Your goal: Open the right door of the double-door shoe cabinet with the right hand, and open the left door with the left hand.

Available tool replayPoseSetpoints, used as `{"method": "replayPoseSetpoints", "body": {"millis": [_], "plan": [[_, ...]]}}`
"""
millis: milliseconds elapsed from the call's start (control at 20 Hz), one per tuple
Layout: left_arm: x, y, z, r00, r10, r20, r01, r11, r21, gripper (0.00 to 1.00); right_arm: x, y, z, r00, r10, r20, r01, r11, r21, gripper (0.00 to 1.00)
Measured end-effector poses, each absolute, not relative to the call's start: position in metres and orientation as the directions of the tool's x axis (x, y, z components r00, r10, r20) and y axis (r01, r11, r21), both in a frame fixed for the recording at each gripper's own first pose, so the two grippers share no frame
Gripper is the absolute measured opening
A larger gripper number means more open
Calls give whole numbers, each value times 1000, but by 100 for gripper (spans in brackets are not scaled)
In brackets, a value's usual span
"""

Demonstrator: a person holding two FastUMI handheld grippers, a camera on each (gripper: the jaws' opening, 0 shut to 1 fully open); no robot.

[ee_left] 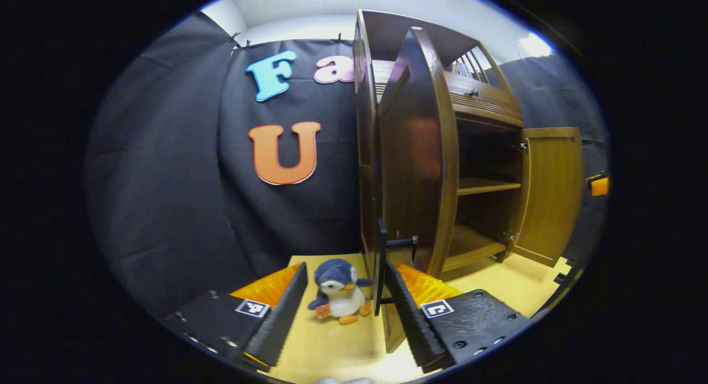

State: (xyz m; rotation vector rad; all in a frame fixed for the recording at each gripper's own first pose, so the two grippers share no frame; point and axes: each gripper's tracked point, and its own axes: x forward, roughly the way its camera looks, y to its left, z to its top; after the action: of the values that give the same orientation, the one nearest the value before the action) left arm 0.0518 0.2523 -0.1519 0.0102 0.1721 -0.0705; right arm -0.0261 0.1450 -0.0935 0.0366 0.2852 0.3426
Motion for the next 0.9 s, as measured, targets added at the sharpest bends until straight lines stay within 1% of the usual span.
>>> {"method": "replayPoseSetpoints", "body": {"millis": [50,100,300,350,550,700,750,800,850,900], "plan": [[43,255,-151,983,-46,-178,49,999,17,100,-24,145,-91,904,337,-264,-326,942,85,100],[37,257,-147,984,-23,-178,29,999,33,96,-21,144,-89,905,336,-259,-326,942,83,100],[11,246,-123,982,52,-180,-34,994,100,96,-8,139,-82,913,334,-235,-326,943,74,100],[7,242,-112,983,73,-166,-55,992,111,96,-5,138,-79,915,332,-229,-323,943,75,100],[4,203,-72,983,107,-148,-98,993,66,96,5,128,-72,926,318,-204,-309,948,75,100],[8,167,-39,989,111,-97,-111,994,12,96,11,113,-67,937,294,-191,-284,956,77,100],[10,156,-31,990,112,-81,-111,994,14,100,11,109,-65,939,288,-188,-278,957,81,100],[13,144,-22,992,108,-65,-106,994,19,100,11,105,-63,941,285,-183,-273,958,85,100],[16,132,-18,993,98,-64,-97,995,24,96,12,99,-60,946,273,-177,-262,961,85,100],[18,121,-17,994,88,-71,-86,996,24,96,12,93,-59,950,262,-173,-251,964,84,100]]}}
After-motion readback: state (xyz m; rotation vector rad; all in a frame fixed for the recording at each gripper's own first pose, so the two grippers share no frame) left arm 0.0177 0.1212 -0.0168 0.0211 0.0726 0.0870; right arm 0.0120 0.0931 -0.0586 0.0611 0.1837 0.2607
